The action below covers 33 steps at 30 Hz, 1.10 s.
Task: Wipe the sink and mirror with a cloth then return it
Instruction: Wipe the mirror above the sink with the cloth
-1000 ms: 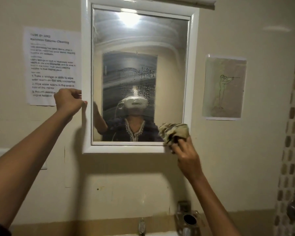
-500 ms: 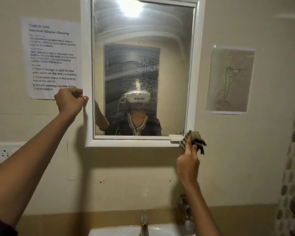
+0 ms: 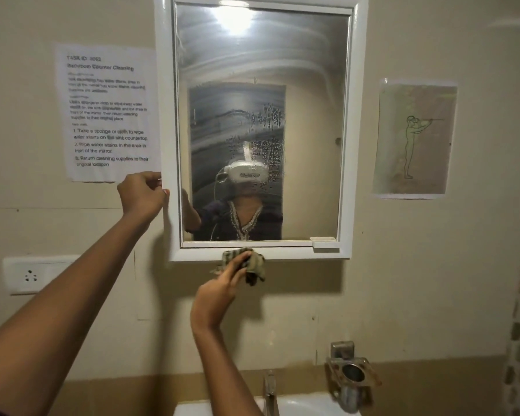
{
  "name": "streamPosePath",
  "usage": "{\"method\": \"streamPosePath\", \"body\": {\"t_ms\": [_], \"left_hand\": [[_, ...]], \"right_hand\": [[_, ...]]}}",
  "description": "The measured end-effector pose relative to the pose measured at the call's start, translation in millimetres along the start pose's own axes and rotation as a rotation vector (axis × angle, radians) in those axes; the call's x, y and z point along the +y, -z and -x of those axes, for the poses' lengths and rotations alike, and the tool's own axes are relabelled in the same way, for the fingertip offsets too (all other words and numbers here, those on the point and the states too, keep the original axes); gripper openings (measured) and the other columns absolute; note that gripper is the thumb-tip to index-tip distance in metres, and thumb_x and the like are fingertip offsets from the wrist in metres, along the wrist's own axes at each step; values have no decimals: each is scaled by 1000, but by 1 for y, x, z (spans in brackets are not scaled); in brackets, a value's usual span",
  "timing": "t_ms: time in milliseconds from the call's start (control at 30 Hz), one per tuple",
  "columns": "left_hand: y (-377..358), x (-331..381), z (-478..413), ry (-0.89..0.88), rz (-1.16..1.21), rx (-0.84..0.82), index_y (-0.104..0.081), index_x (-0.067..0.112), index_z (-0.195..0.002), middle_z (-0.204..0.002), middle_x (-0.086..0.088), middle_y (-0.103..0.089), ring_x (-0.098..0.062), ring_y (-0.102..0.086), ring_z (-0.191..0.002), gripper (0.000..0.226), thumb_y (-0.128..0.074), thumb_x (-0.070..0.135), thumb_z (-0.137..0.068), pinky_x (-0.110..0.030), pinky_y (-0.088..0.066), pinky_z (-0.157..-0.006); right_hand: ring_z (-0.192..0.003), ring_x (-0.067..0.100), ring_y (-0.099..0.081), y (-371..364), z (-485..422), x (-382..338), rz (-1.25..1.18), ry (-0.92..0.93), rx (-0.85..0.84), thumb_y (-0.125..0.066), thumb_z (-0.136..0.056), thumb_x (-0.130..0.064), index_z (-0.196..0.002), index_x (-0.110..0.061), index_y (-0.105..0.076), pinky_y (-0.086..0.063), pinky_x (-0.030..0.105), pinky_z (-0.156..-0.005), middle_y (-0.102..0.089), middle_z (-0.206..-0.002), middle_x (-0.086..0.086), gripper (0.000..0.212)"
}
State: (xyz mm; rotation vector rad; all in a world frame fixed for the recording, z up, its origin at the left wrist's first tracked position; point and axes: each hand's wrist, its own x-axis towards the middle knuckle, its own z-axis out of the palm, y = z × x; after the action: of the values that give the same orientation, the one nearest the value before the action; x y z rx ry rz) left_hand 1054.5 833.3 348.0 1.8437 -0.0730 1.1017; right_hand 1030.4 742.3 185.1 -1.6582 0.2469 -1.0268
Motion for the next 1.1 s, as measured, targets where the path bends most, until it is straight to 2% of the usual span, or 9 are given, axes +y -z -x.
{"method": "streamPosePath", "body": {"t_ms": [200, 300, 533, 633, 733, 833, 933, 1000, 1100], "left_hand": [[4, -25, 24, 60, 2, -36, -67, 4, -114, -104, -20, -72, -29, -67, -100, 35, -61, -3, -80, -30, -48, -99], [4, -45, 49, 150, 48, -62, -70, 5, -109, -103, -18, -72, -28, -67, -96, 31, -61, -3, -81, -27, -50, -88], [28, -100, 123, 402, 109, 7, -71, 13, -96, -96, -14, -72, -34, -67, -93, 16, -60, 19, -86, -46, -52, -91], [30, -118, 169, 393, 78, -195, -68, 18, -103, -106, -8, -68, -30, -63, -98, 20, -65, 13, -83, -44, -52, -91], [19, -111, 204, 129, 56, -568, -49, 26, -132, -125, 7, -47, -19, -51, -106, 70, -70, -1, -71, -37, -50, -85], [-5, -91, 230, -153, -17, -983, -40, 31, -138, -135, 14, -41, -12, -39, -122, 82, -71, 11, -65, -33, -36, -104], [-30, -77, 258, -94, 60, -1254, -57, 20, -121, -117, 1, -64, -19, -58, -113, 62, -75, 9, -63, -29, -43, -97], [-45, -64, 279, -51, 125, -1384, -54, 28, -120, -109, 0, -68, -18, -63, -107, 67, -82, 9, -62, -34, -49, -95], [-69, -40, 313, -126, 140, -1424, -51, 30, -122, -106, 2, -69, -16, -66, -98, 73, -86, 19, -58, -24, -54, -86]], "right_hand": [[-113, 35, -58, -35, 49, -6, 158, 165, -412, -34, -81, 11, -149, -18, -3, -48, 33, -94, -26, -152, 17, 80], [-114, 43, -52, -30, 55, 5, 271, 372, -729, -35, -87, 7, -144, -9, -28, -46, 43, -95, -31, -146, 20, 59], [-108, 41, -57, 22, 22, 6, 448, 529, -760, -39, -85, 1, -143, -20, -33, -48, 45, -93, -45, -139, 19, 63], [-106, 37, -59, 69, 4, 15, 487, 538, -813, -43, -82, -4, -130, -26, -52, -50, 41, -88, -62, -125, 14, 53], [-98, 35, -62, 111, -11, 22, 703, 551, -1100, -44, -80, -4, -117, -21, -63, -50, 39, -81, -68, -112, 17, 45], [-97, 34, -61, 146, -14, 31, 837, 480, -1273, -42, -77, 1, -116, -19, -63, -51, 38, -80, -67, -112, 18, 48], [-95, 34, -61, 185, -17, 43, 910, 367, -1259, -41, -78, 4, -120, -16, -60, -45, 33, -72, -66, -110, 21, 51], [-93, 34, -61, 217, -18, 53, 937, 306, -1219, -41, -78, 4, -121, -15, -59, -43, 30, -70, -67, -110, 21, 50], [-96, 35, -62, 264, -17, 64, 1005, 223, -1148, -42, -80, 3, -122, -10, -58, -44, 31, -71, -67, -112, 21, 47]]}}
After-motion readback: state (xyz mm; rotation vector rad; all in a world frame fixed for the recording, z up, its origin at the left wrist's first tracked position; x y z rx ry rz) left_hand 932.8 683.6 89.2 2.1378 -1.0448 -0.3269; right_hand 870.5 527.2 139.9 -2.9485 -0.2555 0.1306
